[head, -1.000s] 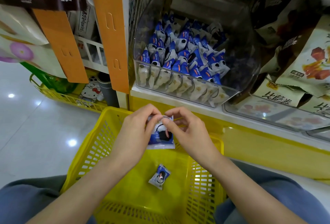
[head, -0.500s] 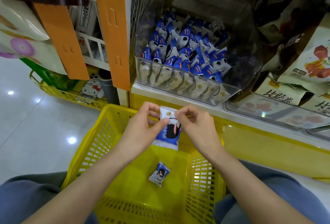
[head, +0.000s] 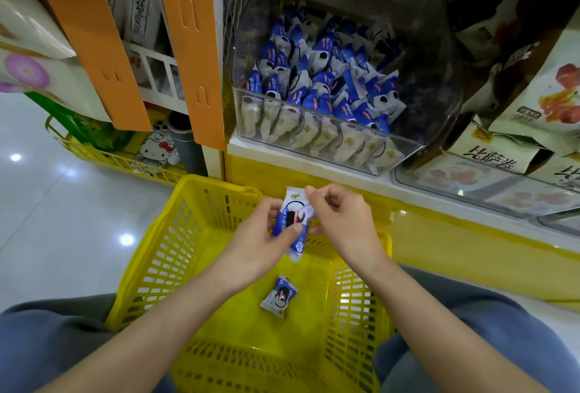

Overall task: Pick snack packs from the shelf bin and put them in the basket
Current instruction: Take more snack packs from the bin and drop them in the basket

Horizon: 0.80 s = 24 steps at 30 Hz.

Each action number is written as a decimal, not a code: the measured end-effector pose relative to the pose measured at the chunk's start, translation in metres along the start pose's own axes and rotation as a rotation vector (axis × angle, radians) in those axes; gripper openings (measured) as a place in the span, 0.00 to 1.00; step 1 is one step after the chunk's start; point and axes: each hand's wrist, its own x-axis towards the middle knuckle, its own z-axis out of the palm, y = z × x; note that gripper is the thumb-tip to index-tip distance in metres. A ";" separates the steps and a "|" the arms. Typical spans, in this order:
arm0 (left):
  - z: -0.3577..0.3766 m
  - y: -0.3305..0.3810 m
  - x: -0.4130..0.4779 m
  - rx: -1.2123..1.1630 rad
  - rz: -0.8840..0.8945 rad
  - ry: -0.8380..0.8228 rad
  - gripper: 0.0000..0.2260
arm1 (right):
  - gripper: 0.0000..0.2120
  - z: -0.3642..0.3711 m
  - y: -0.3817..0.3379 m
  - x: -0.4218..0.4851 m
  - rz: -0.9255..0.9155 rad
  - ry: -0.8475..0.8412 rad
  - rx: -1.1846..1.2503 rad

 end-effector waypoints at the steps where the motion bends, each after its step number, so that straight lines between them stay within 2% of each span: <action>1: 0.002 0.001 -0.001 -0.062 -0.031 -0.043 0.13 | 0.12 0.002 0.000 0.000 0.019 -0.026 0.050; 4: 0.001 0.002 0.000 -0.209 -0.127 -0.091 0.13 | 0.13 0.005 -0.003 0.000 0.065 -0.172 0.257; 7: -0.002 0.003 0.002 -0.289 -0.208 -0.046 0.13 | 0.08 0.007 -0.002 0.000 -0.013 -0.193 0.171; 9: -0.001 0.002 0.004 -0.356 -0.279 0.015 0.14 | 0.11 0.008 0.003 0.001 0.009 -0.150 0.085; 11: -0.001 0.002 0.005 -0.382 -0.313 0.047 0.12 | 0.15 0.011 0.006 -0.001 0.092 -0.188 0.117; 15: -0.001 0.000 0.006 -0.387 -0.271 0.039 0.08 | 0.09 0.016 0.009 -0.003 0.176 -0.313 0.243; 19: -0.004 -0.003 0.010 -0.406 -0.260 0.137 0.10 | 0.06 0.019 0.009 -0.003 0.239 -0.233 0.358; 22: -0.004 -0.003 0.014 -0.504 -0.293 0.121 0.11 | 0.07 0.018 0.009 -0.001 0.211 -0.169 0.296; 24: -0.005 -0.001 0.013 -0.486 -0.286 0.140 0.11 | 0.08 0.017 0.008 0.001 0.203 -0.163 0.276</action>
